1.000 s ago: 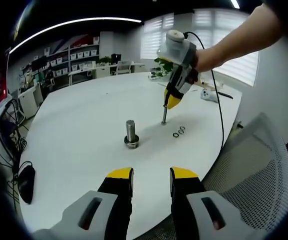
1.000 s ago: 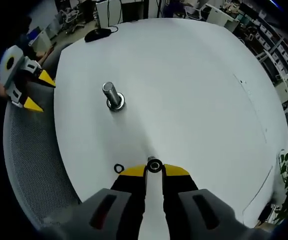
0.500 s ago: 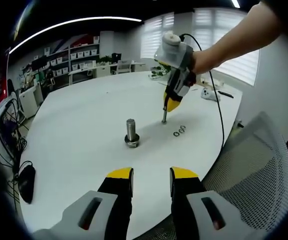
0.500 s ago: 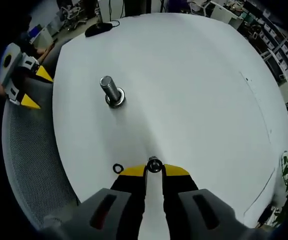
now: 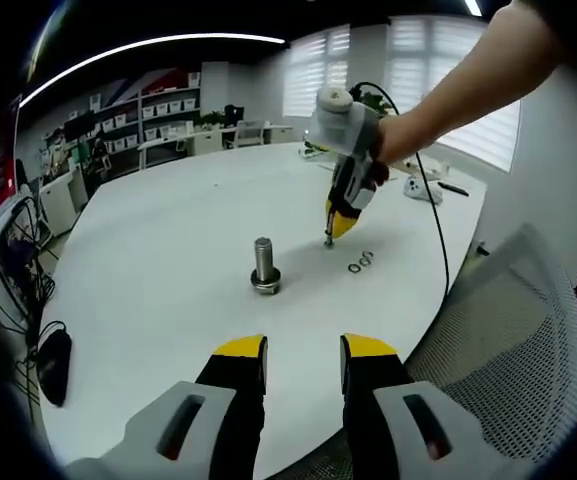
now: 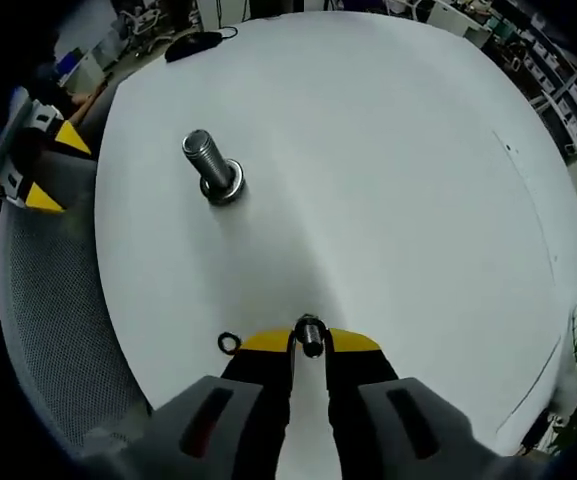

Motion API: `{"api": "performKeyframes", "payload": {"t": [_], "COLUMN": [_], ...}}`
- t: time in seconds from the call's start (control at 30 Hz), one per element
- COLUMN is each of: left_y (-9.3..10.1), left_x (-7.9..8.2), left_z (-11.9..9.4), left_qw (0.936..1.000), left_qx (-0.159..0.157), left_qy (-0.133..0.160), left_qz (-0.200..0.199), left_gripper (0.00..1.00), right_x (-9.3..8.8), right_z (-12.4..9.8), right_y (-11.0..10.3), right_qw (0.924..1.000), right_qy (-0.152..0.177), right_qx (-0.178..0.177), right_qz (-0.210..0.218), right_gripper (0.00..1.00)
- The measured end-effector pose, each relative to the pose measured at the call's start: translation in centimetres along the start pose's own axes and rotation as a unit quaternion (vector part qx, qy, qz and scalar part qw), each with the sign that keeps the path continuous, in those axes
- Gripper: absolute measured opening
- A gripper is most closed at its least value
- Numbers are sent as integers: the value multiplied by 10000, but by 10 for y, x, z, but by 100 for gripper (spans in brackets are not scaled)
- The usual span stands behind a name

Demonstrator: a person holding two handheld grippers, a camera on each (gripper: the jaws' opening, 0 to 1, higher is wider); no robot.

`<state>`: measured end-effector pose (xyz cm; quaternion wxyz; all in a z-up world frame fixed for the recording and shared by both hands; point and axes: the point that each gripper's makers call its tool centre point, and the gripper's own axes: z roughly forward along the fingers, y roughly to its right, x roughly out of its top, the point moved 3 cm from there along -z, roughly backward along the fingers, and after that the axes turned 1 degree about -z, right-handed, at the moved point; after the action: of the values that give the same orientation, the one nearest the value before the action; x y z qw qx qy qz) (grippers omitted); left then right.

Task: Place the washer onto the threaded stud by aligning its center hole with the stud, sliding it down to the base, and recovering from edge contact or off-axis alignment until the washer reaches the visible bottom stop.

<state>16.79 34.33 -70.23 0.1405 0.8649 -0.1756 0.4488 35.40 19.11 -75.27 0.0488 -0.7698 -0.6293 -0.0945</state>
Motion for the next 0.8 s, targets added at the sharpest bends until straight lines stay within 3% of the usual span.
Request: {"api": "performKeyframes", "payload": {"t": [0.8], "left_y": [0], "left_x": [1], "left_z": [-1], "left_qw": [10000], "left_qx": [-15], "left_qy": [30], "left_qz": [5], "left_gripper": [27], "right_x": [-5], "right_z": [11], "right_y": [0], "right_qw": [9992], "right_qy": [18], "right_qx": [-36], "right_qz": [402], "right_gripper": [16]}}
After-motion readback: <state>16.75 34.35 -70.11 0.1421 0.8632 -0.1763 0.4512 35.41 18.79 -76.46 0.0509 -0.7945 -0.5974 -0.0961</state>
